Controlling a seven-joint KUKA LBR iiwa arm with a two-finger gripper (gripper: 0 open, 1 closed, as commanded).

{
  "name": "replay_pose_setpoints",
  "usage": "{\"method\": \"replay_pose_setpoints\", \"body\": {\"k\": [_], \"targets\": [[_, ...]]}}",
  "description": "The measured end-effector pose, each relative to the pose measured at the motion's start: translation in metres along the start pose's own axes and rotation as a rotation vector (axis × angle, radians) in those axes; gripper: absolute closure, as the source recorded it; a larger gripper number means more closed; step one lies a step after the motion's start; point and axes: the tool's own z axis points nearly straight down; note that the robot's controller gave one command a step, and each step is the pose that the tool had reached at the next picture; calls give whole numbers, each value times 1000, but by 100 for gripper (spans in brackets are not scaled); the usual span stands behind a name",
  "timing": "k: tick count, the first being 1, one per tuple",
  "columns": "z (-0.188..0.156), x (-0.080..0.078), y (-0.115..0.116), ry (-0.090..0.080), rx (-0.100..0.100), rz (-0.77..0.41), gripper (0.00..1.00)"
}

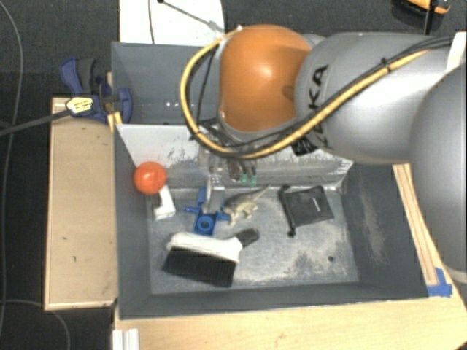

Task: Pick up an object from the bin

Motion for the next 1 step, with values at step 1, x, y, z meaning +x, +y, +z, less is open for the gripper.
{"method": "replay_pose_setpoints", "body": {"k": [1], "targets": [[78, -3, -3, -1, 0, -83, 0]]}}
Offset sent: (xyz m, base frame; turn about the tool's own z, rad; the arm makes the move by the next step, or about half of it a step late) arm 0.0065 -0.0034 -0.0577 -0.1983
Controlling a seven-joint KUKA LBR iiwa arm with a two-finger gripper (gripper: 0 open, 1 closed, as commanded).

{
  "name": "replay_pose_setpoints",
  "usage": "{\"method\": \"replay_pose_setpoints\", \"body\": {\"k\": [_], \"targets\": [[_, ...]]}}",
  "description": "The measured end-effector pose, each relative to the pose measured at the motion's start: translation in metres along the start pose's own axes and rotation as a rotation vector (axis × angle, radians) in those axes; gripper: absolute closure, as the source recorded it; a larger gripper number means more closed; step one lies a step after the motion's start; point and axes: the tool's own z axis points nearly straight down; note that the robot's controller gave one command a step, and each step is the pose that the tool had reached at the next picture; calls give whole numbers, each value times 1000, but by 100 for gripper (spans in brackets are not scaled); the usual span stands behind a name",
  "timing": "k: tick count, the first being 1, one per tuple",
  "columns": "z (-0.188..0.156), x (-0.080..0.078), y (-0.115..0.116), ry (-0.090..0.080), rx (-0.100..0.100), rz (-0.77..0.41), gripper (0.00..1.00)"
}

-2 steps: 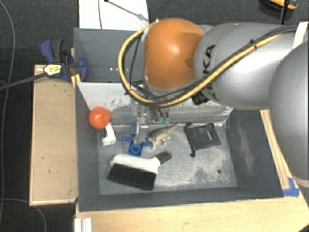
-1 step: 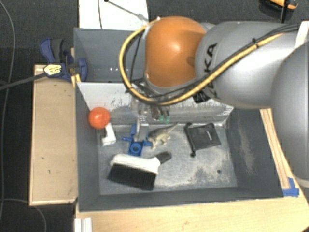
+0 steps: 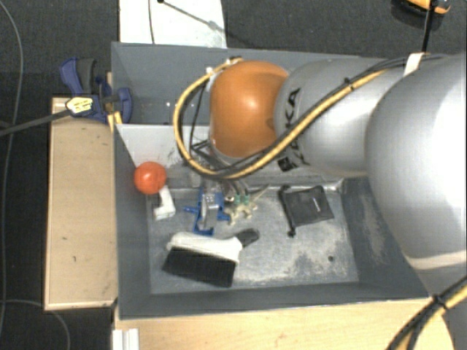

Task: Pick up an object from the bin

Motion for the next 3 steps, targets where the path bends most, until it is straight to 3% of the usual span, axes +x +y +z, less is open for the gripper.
{"method": "replay_pose_setpoints", "body": {"k": [1, 2, 3], "targets": [[22, 0, -1, 5, 1, -51, 0], [2, -4, -14, -7, -2, 48, 0], [66, -1, -24, -5, -6, 33, 0]]}}
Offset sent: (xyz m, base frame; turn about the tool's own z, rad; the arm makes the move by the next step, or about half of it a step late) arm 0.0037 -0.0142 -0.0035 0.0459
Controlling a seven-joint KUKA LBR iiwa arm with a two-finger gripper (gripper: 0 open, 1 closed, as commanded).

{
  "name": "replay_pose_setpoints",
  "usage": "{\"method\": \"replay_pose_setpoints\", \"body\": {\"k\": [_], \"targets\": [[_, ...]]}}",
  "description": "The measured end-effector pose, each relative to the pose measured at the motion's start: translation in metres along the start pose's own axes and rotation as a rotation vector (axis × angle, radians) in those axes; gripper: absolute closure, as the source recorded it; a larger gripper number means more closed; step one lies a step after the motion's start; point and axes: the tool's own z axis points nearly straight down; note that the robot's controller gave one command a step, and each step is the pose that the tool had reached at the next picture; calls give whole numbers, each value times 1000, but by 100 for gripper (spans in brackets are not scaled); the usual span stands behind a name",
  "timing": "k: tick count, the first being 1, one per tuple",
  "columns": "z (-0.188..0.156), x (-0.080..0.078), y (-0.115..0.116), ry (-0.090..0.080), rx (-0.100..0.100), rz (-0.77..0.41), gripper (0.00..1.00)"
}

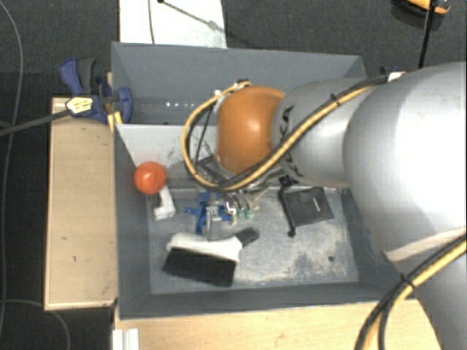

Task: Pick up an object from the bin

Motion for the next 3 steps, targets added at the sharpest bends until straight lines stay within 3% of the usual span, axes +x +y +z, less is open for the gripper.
{"method": "replay_pose_setpoints", "body": {"k": [1, 2, 3], "targets": [[-5, -8, 32, -19, 4, -266, 100], [-6, -8, 32, -19, 3, -264, 100], [-70, -10, 33, -25, 2, -260, 100]]}}
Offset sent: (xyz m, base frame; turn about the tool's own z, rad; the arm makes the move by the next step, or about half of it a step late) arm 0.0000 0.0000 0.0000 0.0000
